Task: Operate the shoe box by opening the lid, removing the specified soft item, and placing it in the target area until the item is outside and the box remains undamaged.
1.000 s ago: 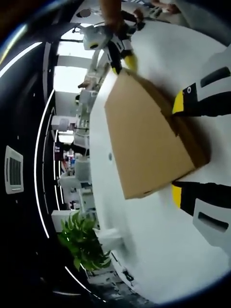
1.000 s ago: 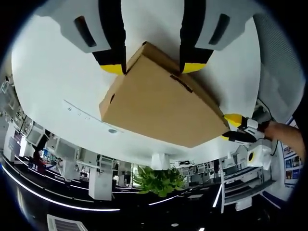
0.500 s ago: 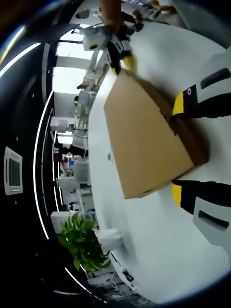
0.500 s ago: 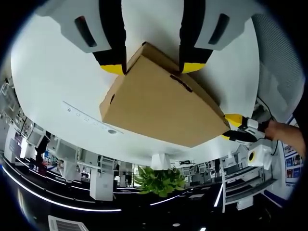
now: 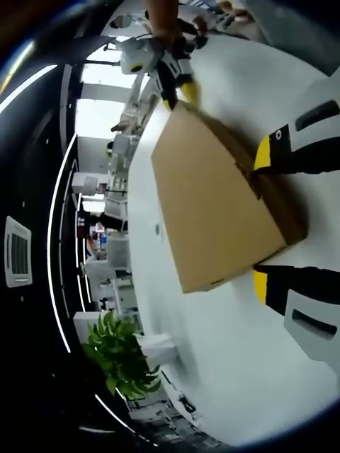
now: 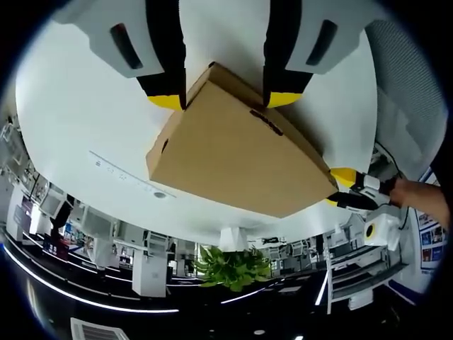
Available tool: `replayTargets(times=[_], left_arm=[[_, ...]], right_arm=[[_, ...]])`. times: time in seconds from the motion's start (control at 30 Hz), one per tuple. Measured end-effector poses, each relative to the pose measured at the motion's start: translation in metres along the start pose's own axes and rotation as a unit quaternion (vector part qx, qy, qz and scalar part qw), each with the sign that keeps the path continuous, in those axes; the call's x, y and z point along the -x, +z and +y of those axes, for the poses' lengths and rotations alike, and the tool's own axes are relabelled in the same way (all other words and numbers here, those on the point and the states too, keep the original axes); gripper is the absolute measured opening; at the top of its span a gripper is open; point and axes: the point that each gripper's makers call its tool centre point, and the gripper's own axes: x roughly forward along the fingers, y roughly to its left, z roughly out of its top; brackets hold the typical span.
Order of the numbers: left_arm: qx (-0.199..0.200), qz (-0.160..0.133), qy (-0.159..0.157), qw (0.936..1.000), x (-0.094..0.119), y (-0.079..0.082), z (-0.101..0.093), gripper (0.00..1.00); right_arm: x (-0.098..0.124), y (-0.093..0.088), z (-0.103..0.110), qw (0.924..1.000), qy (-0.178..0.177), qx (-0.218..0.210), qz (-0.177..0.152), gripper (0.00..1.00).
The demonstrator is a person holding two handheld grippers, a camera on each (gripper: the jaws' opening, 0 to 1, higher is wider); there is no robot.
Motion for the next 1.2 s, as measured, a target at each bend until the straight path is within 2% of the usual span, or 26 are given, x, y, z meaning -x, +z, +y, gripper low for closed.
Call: replayTargets(times=[0.47,1.2], left_arm=[[-0.007,0.015,-0.012,0.9998,0.018,-0.011,0.019,0.51],[-0.026,0.047,-0.038,0.9978,0.044,-0.027,0.047,0.50]], right_arm=[[-0.001,0.002,0.032,0.9999,0.002,-0.011,0.011,0.38],[-0.009,0.002,0.074,0.9990,-0.015,-0.031,0.028,0.37]])
